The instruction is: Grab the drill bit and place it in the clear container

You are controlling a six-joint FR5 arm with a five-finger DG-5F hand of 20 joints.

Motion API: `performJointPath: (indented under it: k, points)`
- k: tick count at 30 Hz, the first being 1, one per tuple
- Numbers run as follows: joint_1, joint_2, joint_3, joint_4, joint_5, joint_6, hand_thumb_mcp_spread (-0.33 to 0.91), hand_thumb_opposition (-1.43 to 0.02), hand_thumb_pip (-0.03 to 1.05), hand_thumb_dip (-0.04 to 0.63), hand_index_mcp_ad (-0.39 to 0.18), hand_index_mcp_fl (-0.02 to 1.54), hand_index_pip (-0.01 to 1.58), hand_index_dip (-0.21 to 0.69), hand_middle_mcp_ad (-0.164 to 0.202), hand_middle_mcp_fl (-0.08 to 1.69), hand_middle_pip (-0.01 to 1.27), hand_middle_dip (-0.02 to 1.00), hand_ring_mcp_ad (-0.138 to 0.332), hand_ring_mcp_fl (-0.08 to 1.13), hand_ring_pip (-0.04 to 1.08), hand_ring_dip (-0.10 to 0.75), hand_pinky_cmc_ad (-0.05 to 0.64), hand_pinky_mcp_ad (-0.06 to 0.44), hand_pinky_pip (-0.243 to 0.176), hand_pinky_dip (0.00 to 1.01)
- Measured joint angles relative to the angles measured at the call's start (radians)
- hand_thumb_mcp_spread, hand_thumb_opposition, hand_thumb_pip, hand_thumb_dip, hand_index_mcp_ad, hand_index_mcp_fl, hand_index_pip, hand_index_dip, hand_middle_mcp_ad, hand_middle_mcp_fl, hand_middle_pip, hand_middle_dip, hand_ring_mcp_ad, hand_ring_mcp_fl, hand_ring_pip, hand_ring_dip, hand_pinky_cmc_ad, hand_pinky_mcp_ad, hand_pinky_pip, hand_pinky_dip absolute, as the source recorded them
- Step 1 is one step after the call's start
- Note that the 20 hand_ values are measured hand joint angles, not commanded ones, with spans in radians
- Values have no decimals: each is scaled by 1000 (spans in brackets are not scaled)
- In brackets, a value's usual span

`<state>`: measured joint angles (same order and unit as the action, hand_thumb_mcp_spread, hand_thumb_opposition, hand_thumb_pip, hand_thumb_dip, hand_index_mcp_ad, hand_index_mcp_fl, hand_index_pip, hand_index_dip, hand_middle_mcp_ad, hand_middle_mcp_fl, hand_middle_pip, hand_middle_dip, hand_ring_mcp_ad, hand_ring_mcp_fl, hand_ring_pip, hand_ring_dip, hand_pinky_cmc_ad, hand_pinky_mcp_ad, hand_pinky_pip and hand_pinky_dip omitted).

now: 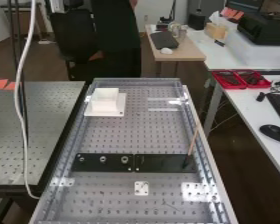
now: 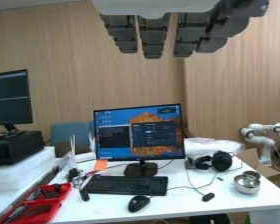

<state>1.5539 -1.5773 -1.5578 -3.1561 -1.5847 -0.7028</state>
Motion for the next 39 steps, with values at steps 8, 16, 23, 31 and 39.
performJointPath:
  k: [8, 16, 23, 31, 39]
  points:
    - [-3, -3, 2, 0, -4, -2, 133, -412, 106, 16, 61, 12, 35, -75, 70, 2, 99, 10, 152, 12, 58, -10, 108, 89, -63, 171]
    - [-7, -5, 5, 1, -7, 1, 147, -555, 108, 16, 108, 14, 70, -98, 117, 2, 136, 10, 215, 63, 72, -12, 202, 155, -112, 244]
    - [-12, -8, 9, -1, -16, 2, 148, -590, 108, 14, 122, 17, 86, -101, 133, 12, 148, 12, 248, 82, 79, -12, 220, 188, -134, 276]
    - [-14, -10, 11, -2, -18, 2, 154, -599, 108, 14, 122, 17, 86, -112, 136, 12, 152, 12, 244, 82, 75, -12, 229, 183, -143, 279]
    - [-13, -9, 10, 0, -16, 1, 155, -599, 108, 14, 134, 17, 86, -112, 138, 12, 157, 12, 248, 77, 79, -12, 230, 187, -145, 288]
